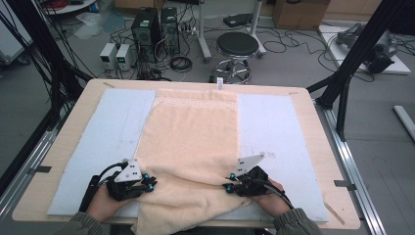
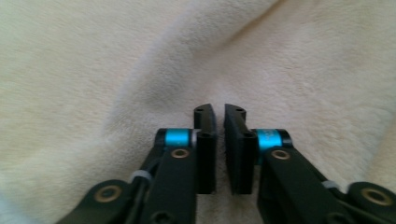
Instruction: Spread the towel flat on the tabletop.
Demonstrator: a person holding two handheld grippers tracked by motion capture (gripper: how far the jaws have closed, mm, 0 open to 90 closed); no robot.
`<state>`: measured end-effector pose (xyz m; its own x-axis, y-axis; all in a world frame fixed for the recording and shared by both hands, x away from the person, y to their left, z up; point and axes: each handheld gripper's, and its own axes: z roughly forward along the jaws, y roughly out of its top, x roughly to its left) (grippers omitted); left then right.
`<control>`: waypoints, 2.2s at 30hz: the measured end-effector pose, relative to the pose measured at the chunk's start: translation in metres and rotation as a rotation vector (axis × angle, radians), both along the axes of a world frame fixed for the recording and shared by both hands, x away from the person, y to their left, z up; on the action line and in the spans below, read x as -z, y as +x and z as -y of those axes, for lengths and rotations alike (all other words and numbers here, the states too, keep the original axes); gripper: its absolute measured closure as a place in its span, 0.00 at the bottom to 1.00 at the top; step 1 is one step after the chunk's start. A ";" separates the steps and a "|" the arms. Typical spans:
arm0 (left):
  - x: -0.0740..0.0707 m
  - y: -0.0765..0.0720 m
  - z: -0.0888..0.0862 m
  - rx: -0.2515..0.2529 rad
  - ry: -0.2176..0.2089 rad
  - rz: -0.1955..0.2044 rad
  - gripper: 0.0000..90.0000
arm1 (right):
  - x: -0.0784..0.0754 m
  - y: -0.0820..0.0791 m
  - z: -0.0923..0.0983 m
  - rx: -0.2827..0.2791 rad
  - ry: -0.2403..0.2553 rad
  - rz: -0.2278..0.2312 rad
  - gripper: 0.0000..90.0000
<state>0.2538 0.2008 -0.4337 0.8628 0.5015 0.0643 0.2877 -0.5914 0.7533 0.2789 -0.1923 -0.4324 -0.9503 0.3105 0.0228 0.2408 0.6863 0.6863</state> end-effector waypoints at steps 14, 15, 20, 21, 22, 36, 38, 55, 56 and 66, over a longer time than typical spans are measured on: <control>-0.037 0.084 -0.002 -0.330 -0.121 0.117 0.95 | -0.051 0.058 -0.002 0.155 0.093 0.103 0.89; -0.034 0.093 -0.003 -0.368 -0.124 0.106 0.94 | -0.048 0.070 -0.003 0.185 0.092 0.096 0.88; -0.028 0.106 -0.016 -0.440 -0.132 0.038 0.70 | -0.028 0.103 0.001 0.302 0.106 0.028 0.72; -0.029 0.103 -0.019 -0.416 -0.128 0.042 0.68 | -0.028 0.102 0.003 0.291 0.112 0.019 0.71; -0.030 0.099 -0.021 -0.397 -0.116 0.034 0.68 | -0.030 0.098 0.004 0.281 0.118 0.031 0.70; -0.021 0.006 -0.006 -0.122 -0.109 0.098 0.52 | -0.054 0.013 0.010 0.154 0.125 0.157 0.60; -0.019 -0.002 -0.004 -0.085 -0.089 0.102 0.52 | -0.051 0.005 0.010 0.125 0.131 0.147 0.59; 0.005 -0.017 0.012 0.094 0.017 -0.001 0.89 | -0.002 -0.008 -0.003 -0.001 0.029 0.025 0.79; 0.004 -0.016 0.013 0.091 0.024 0.002 0.92 | -0.002 -0.008 -0.003 -0.001 0.029 0.018 0.82; -0.003 -0.007 0.001 -0.023 -0.025 0.022 0.95 | -0.015 -0.001 0.002 -0.005 0.040 0.051 0.94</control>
